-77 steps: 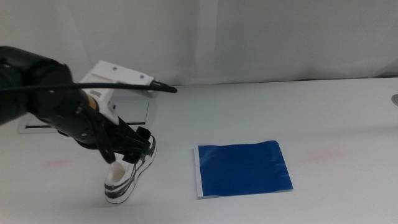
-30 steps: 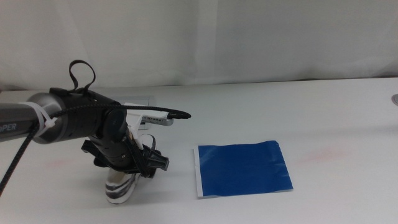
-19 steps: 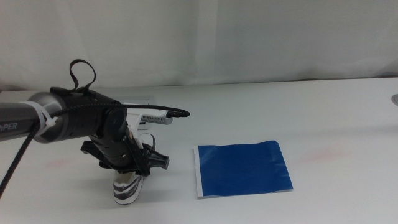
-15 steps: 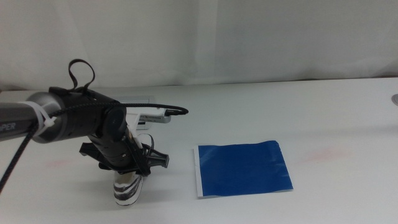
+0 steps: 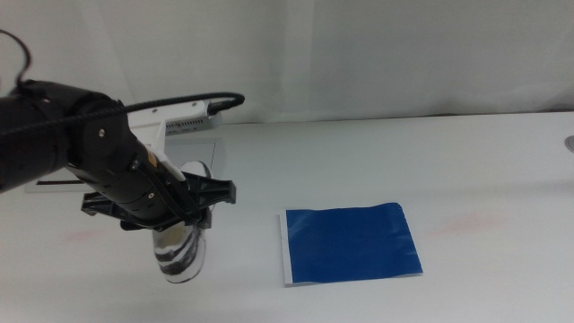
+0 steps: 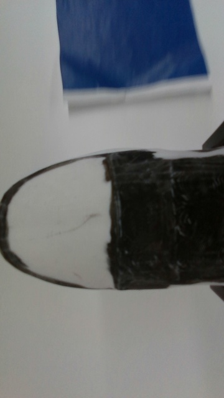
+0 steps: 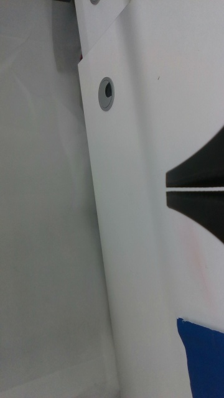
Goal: Use one arm to grab the shoe from the table and place it on the mat.
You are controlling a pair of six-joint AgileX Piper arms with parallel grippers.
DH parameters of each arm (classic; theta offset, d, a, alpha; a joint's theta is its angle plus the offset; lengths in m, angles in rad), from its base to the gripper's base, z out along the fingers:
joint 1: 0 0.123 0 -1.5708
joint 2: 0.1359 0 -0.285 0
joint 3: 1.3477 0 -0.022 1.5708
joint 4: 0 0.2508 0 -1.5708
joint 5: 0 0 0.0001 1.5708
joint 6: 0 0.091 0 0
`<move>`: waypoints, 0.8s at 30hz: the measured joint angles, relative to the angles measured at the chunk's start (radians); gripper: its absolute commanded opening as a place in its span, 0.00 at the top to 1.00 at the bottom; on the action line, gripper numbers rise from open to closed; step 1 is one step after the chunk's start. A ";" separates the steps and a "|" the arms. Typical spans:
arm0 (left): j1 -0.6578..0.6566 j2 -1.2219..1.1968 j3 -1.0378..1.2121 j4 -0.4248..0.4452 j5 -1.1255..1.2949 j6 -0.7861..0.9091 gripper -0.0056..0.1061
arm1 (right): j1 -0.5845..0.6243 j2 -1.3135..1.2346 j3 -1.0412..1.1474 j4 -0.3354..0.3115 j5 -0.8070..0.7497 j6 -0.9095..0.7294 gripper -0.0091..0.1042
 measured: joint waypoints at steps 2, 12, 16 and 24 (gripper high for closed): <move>-0.014 -0.020 0.000 -0.022 0.009 0.000 0.98 | 0.000 0.000 0.000 0.000 0.000 0.000 0.94; -0.039 -0.037 0.000 -0.144 0.007 -0.084 0.98 | 0.000 0.000 0.000 0.000 0.000 0.000 0.94; -0.061 -0.037 0.000 -0.164 -0.045 -0.267 0.98 | 0.000 0.000 0.000 0.000 0.000 0.000 0.94; -0.170 -0.037 0.000 -0.006 -0.186 -0.832 0.98 | 0.000 0.000 0.000 0.000 0.000 0.000 0.94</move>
